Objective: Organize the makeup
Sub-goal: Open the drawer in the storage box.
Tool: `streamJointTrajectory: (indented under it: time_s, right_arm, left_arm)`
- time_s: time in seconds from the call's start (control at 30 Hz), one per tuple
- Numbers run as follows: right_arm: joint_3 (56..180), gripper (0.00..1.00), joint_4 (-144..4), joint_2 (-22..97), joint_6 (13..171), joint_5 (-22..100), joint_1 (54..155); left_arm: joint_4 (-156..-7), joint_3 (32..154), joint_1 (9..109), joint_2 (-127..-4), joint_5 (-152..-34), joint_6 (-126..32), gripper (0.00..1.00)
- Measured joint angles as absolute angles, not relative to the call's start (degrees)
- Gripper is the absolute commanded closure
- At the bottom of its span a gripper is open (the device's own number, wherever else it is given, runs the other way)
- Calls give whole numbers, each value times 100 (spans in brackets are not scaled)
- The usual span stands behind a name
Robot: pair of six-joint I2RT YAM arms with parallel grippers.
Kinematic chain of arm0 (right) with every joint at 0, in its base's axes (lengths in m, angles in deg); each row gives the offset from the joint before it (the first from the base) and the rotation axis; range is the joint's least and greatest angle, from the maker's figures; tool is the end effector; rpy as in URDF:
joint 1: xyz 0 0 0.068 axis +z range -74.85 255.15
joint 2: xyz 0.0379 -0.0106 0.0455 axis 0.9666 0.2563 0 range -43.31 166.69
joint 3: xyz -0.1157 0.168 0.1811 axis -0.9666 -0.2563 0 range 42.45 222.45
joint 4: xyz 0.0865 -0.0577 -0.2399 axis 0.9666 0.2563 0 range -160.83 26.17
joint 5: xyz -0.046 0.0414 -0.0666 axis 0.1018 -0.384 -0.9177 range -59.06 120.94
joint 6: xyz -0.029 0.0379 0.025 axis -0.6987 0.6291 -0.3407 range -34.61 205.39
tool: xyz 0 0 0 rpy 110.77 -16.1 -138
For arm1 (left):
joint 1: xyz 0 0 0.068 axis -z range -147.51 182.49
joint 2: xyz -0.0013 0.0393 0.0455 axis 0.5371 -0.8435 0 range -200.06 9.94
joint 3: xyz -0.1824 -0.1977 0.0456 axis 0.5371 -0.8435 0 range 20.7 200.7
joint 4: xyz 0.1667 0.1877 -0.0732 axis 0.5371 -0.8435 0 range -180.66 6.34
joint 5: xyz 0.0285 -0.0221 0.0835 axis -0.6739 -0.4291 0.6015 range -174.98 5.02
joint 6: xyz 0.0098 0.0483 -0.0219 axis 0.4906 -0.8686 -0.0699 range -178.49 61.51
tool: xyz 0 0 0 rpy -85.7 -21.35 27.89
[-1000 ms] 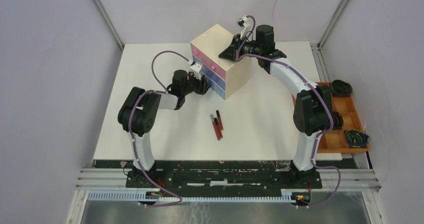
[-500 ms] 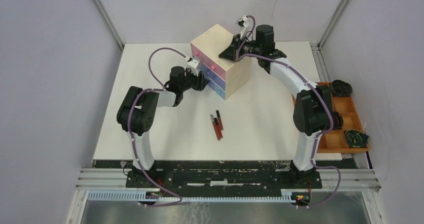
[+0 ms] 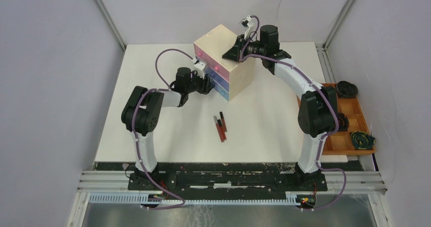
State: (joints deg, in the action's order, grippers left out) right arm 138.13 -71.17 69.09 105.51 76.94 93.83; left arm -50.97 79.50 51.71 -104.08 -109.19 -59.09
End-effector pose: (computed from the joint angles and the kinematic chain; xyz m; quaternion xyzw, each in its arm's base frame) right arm 0.4344 0.1740 0.3167 -0.2249 0.7399 0.4782 0.4163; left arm 0.3870 -0.1505 0.1468 0.2547 0.7809 -0.2599 0.5077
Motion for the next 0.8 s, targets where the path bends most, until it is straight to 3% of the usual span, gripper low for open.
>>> streamJointTrajectory:
  time_s: [0.23,0.43,0.67,0.8]
  right_arm:
    - [13813,81,-7139,6918,10545,7681,9365]
    - [13813,80,-7152,6920,10545,7678,9361]
    - [13813,81,-7165,6920,10545,7678,9361]
    - [13813,80,-7167,6924,10547,7681,9361]
  left_arm:
    - [-5582,8357,5289,-10609,-10895,-5987,49]
    - [-5702,8418,5319,-10686,-10799,-5990,59]
    - [-5687,8418,5324,-10686,-10753,-5987,73]
    - [-5593,8366,5330,-10686,-10733,-5987,92]
